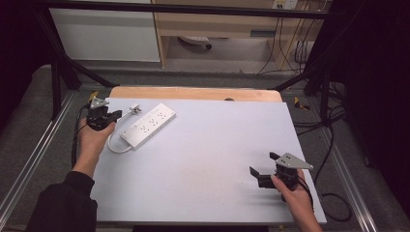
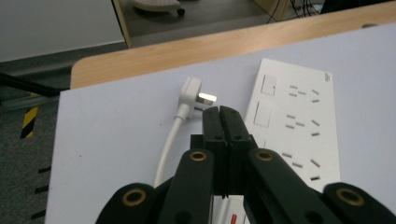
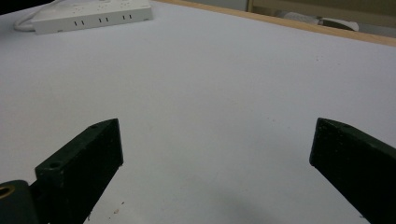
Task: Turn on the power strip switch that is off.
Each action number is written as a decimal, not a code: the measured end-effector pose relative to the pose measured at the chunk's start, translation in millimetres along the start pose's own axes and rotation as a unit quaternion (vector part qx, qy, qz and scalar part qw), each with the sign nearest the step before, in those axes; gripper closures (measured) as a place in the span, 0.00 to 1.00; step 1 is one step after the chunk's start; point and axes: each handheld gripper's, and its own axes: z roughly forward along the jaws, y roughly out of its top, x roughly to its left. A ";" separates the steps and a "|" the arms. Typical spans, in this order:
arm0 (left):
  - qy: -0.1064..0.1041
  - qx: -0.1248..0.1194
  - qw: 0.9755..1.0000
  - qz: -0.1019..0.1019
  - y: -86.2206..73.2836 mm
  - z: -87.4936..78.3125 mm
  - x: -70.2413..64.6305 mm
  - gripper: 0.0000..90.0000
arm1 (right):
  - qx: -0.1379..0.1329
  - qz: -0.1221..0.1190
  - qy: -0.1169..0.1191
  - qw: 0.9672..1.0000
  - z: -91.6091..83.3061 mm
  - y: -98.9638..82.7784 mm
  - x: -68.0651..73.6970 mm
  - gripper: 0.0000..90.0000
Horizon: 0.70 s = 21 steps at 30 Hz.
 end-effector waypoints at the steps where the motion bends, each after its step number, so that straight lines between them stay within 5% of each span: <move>1: 0.001 0.002 1.000 0.000 -1.1 1.4 -0.4 1.00 | -0.001 -0.001 0.000 1.000 0.2 0.0 -0.4 0.04; 21: -0.026 0.036 0.999 0.020 -9.5 30.8 -23.4 1.00 | 0.002 -0.007 0.001 1.000 0.2 0.1 -0.1 0.04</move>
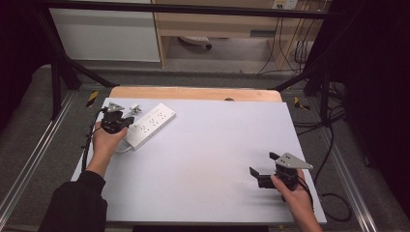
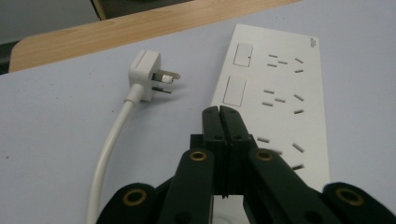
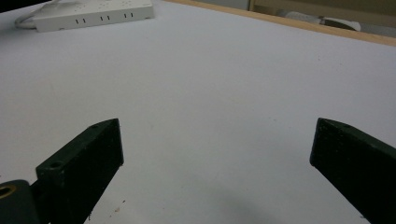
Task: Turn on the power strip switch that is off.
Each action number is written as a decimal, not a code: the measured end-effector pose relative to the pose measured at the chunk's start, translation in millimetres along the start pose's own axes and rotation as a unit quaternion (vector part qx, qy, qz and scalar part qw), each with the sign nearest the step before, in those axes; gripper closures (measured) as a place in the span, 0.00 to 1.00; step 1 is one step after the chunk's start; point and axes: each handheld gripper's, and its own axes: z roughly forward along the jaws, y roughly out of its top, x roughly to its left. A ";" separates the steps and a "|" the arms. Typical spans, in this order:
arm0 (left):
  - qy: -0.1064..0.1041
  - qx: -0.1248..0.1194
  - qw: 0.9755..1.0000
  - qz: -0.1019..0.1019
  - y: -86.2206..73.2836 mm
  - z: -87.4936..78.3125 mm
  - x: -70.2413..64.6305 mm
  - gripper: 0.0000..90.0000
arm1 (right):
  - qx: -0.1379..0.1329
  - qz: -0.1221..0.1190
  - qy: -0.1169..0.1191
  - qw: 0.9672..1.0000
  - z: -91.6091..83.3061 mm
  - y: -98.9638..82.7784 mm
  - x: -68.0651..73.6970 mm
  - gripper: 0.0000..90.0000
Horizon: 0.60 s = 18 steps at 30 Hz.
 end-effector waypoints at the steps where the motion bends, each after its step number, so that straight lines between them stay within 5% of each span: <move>1: 0.000 0.002 1.000 0.002 -0.2 1.2 -0.2 1.00 | 0.000 0.000 0.001 1.000 0.1 -0.1 -0.2 0.04; 18: 0.001 0.012 1.000 -0.002 -5.0 13.4 -1.9 1.00 | -0.001 0.006 0.000 1.000 -1.6 -0.7 -2.1 0.03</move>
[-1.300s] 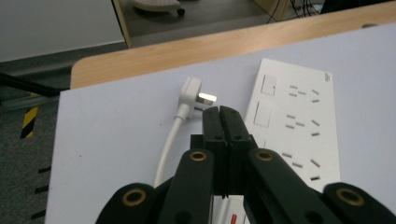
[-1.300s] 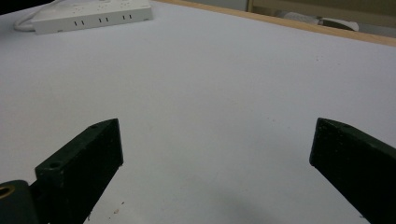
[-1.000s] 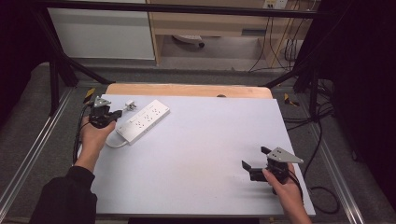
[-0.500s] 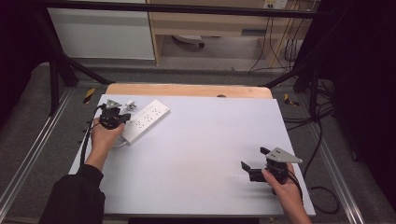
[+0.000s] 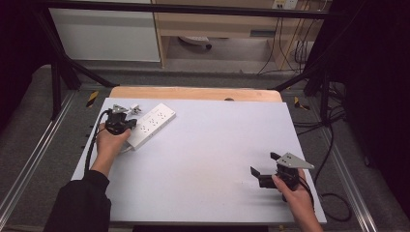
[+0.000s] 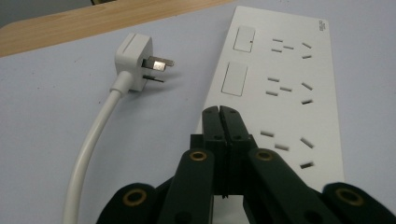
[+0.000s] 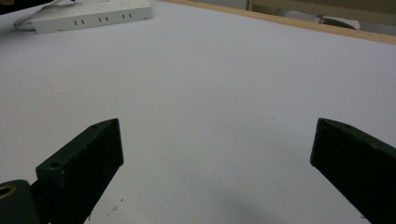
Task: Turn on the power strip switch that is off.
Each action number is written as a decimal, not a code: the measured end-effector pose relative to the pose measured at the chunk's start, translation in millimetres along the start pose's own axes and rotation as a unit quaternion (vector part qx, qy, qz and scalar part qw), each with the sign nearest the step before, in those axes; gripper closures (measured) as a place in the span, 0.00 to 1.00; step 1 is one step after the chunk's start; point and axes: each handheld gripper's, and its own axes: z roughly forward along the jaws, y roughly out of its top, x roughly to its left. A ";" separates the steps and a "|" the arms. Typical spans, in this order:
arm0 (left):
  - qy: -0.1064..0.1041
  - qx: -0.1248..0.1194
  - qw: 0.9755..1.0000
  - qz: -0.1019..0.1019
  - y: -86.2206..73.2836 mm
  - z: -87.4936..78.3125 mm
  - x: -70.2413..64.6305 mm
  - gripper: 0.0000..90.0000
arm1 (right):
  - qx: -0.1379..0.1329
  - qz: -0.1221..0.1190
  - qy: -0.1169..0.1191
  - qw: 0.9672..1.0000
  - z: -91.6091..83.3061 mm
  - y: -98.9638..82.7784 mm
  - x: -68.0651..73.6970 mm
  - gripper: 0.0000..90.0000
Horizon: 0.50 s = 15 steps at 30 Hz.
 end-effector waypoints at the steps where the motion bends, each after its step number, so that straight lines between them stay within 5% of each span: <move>1: 0.000 0.000 1.000 -0.001 -0.1 0.6 0.1 1.00 | 0.000 -0.001 0.000 1.000 -0.1 0.0 -0.2 0.04; 15: 0.002 0.001 1.000 -0.003 -1.6 2.7 0.1 1.00 | -0.001 0.001 -0.006 1.000 -2.3 -0.7 -3.4 0.03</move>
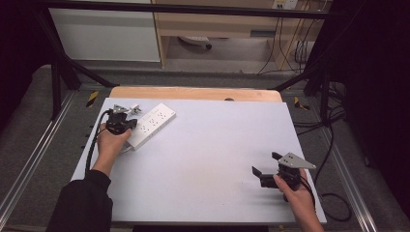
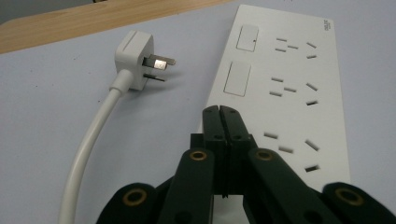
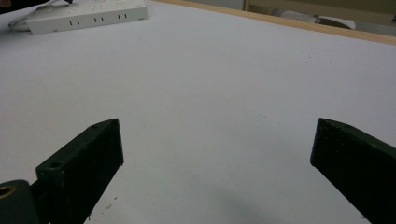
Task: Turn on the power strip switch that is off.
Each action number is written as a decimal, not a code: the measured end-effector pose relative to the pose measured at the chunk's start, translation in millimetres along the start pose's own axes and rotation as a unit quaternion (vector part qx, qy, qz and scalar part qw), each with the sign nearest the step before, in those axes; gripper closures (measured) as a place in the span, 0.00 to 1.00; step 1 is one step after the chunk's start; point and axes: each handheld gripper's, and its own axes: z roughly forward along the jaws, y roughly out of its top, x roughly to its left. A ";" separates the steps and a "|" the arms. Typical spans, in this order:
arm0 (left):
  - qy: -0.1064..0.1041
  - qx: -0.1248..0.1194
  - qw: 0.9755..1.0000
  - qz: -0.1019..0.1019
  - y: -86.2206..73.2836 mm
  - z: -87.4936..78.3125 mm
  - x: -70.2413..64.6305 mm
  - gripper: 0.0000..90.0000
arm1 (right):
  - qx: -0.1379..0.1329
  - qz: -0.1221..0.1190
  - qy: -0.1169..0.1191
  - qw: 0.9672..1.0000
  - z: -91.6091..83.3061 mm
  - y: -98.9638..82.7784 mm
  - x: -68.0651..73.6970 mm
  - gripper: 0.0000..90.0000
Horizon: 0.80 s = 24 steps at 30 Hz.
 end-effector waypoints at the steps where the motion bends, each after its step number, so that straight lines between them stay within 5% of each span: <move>1: 0.000 0.000 1.000 0.000 0.1 0.3 -0.6 1.00 | 0.000 -0.001 0.000 1.000 -0.2 0.0 0.0 0.03; 24: -0.005 -0.012 1.000 -0.002 -2.9 1.4 -2.1 1.00 | 0.000 -0.002 0.000 1.000 -0.5 -0.1 -1.3 0.03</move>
